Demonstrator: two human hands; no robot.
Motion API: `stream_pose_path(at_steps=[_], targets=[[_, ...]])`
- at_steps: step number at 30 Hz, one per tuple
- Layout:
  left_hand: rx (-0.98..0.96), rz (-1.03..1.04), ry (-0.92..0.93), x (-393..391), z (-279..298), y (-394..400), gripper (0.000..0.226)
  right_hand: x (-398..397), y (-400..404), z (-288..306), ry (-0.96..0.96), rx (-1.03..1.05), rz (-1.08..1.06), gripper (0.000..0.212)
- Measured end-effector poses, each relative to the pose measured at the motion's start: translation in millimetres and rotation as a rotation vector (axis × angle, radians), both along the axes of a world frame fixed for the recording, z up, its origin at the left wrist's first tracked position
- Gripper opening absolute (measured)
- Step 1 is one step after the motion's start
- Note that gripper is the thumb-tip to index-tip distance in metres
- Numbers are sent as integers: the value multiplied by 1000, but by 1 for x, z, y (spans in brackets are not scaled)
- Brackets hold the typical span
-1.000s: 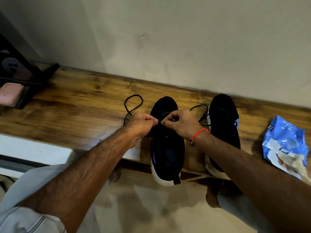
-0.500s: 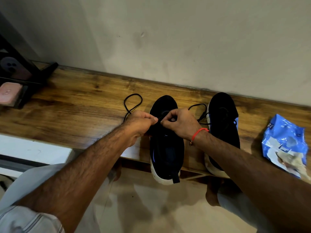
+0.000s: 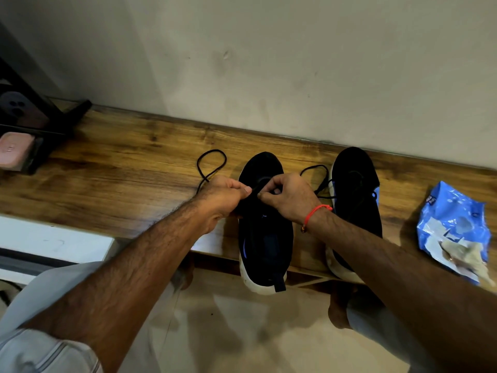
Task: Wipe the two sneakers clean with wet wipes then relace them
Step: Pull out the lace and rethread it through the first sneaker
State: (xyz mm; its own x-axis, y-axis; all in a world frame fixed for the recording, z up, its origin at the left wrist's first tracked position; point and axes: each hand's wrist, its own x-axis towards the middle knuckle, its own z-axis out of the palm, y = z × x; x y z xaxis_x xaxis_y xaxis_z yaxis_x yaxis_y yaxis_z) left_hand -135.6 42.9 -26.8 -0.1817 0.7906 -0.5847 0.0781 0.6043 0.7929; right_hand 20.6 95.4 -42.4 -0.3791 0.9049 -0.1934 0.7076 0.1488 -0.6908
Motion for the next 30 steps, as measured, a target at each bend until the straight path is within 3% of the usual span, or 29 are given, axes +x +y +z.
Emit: stream_pose_path(at_steps=[18,30], targets=[[-12,3,42,0,-7,2,26,-2,6,-7,86,-4,-174,12],[-7,14,14,0,-6,0,29,3,6,-5,99,-64,-76,9]])
